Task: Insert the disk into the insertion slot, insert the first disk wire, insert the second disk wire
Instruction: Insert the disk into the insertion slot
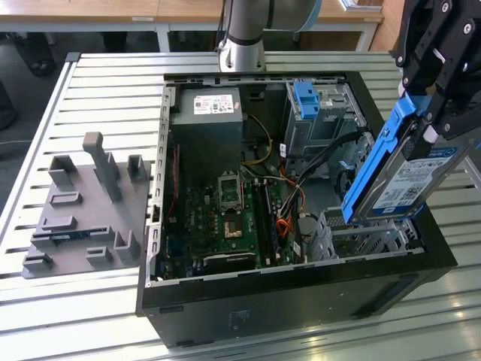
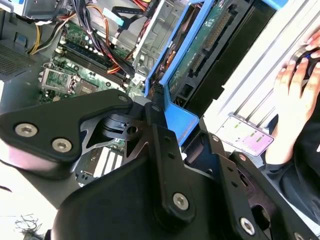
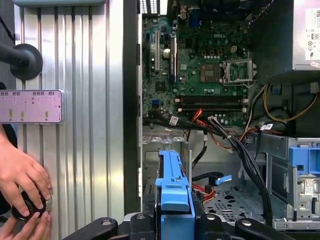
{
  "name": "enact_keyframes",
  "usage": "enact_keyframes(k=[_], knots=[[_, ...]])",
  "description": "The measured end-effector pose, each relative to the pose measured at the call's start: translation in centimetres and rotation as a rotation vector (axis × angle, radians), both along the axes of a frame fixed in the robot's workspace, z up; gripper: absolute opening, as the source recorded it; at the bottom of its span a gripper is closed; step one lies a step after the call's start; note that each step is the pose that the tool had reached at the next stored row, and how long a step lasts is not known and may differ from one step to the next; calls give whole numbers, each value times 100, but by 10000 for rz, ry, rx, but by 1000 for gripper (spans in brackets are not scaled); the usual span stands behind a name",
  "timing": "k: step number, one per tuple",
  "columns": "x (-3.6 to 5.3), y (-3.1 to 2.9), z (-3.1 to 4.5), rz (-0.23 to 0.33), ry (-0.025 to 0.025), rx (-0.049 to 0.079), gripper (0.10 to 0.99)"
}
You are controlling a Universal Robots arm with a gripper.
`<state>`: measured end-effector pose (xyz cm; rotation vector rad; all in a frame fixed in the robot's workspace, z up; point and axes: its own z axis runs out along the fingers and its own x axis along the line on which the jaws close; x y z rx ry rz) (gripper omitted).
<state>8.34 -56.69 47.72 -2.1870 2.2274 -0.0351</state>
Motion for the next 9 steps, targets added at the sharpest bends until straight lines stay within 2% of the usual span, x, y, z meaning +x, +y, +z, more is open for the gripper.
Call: enact_keyframes(k=[6, 9], knots=[[-16, 29, -54, 0, -14, 1, 365], [-17, 71, -84, 0, -15, 2, 365]])
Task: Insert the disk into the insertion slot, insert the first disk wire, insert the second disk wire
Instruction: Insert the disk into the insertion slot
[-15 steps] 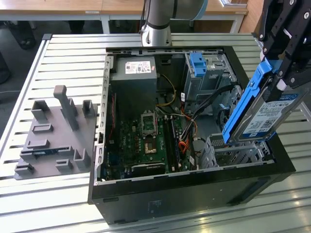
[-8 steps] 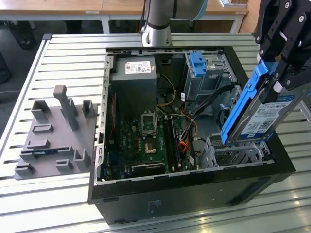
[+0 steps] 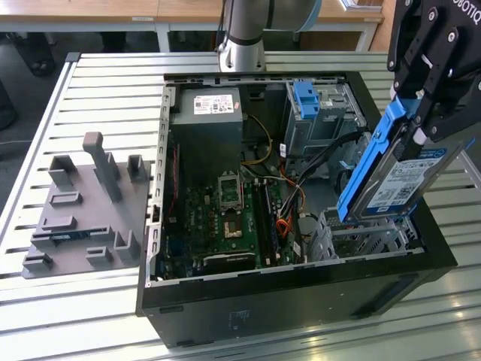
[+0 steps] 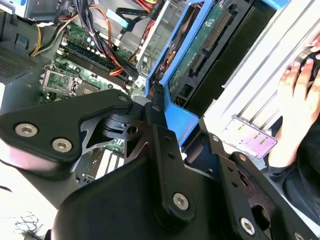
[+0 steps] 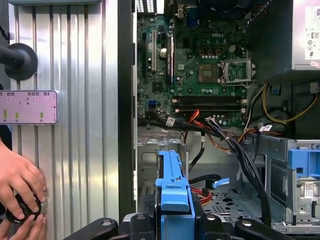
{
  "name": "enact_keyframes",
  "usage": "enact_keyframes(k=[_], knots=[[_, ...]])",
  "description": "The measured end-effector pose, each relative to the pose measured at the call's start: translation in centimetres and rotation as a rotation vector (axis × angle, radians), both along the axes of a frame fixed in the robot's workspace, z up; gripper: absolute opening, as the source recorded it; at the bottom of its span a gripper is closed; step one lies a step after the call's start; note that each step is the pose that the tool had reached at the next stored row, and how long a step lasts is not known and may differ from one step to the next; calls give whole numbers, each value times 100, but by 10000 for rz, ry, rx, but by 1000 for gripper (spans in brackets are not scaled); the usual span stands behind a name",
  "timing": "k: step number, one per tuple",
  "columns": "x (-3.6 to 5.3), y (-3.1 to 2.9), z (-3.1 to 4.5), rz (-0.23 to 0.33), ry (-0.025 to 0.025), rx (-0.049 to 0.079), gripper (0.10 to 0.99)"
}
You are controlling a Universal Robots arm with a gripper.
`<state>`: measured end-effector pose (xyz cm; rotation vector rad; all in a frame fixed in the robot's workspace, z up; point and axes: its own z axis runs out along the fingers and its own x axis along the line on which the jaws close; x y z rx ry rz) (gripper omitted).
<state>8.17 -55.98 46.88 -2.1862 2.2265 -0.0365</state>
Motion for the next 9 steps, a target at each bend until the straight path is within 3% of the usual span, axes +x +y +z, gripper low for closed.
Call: enact_keyframes(k=[9], knots=[[-7, 41, -101, -3, 0, 1, 365]])
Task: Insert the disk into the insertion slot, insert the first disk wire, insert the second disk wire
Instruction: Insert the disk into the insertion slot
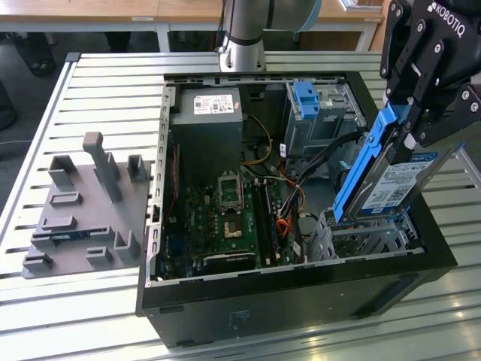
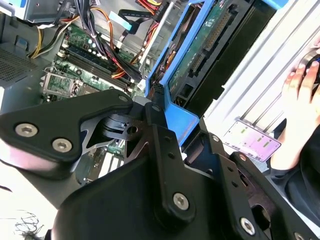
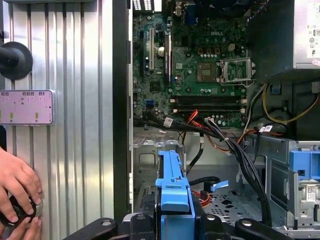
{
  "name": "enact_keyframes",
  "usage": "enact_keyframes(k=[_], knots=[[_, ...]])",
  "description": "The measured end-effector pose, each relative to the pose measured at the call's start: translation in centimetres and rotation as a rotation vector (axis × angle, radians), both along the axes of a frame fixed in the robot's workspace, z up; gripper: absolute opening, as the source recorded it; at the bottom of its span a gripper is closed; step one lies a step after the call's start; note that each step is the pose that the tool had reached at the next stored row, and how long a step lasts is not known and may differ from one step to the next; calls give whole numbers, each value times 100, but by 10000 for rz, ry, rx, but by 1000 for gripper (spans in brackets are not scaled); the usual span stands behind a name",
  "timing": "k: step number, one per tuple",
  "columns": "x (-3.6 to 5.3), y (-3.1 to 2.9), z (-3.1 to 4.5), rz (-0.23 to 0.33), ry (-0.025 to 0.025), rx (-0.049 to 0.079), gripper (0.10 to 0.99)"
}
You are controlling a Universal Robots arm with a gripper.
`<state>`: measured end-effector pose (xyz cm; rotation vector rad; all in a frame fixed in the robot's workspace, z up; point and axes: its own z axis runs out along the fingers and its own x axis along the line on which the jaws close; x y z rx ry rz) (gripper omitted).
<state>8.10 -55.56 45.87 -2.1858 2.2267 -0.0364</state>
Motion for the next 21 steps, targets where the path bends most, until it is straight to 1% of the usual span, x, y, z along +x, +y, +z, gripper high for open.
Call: enact_keyframes(k=[6, 10, 21], knots=[[-13, 17, -60, 43, -14, -2, 365], [-18, 37, -83, 87, -16, 0, 365], [-21, 42, -139, 280, -15, -2, 365]])
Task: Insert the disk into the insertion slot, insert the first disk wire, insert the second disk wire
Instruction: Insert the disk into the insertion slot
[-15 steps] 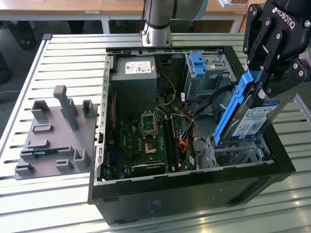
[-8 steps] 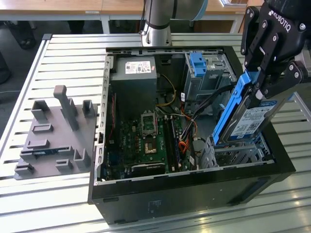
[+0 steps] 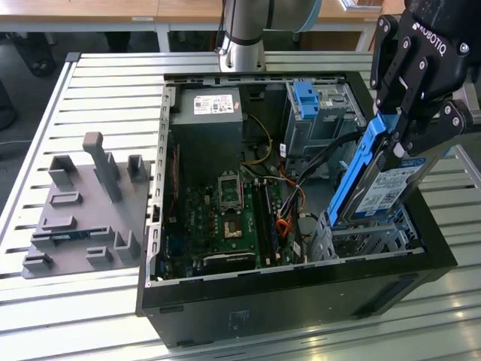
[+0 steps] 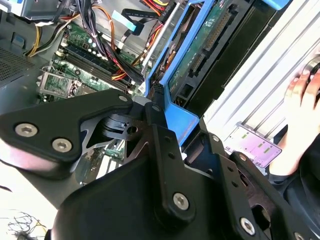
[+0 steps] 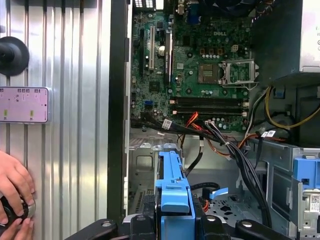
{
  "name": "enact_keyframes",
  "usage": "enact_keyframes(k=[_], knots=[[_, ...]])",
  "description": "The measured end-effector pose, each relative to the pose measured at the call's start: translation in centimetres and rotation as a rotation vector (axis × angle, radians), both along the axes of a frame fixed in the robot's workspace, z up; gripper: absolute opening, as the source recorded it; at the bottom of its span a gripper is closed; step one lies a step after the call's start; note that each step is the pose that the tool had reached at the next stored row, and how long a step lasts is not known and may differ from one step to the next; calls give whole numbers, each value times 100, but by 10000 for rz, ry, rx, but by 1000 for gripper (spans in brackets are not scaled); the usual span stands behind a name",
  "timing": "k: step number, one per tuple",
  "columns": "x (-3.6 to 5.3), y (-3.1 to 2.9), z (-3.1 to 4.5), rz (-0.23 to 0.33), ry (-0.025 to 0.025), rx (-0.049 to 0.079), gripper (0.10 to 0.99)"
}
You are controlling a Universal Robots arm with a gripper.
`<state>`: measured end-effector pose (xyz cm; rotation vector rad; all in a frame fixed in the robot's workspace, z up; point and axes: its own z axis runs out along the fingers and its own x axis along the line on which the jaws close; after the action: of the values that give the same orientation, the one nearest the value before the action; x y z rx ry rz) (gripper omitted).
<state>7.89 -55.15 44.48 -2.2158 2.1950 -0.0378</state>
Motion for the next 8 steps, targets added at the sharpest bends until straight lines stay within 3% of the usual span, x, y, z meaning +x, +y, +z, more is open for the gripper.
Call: enact_keyframes(k=[8], knots=[[0, 0, -49, 0, 0, 1, 365]])
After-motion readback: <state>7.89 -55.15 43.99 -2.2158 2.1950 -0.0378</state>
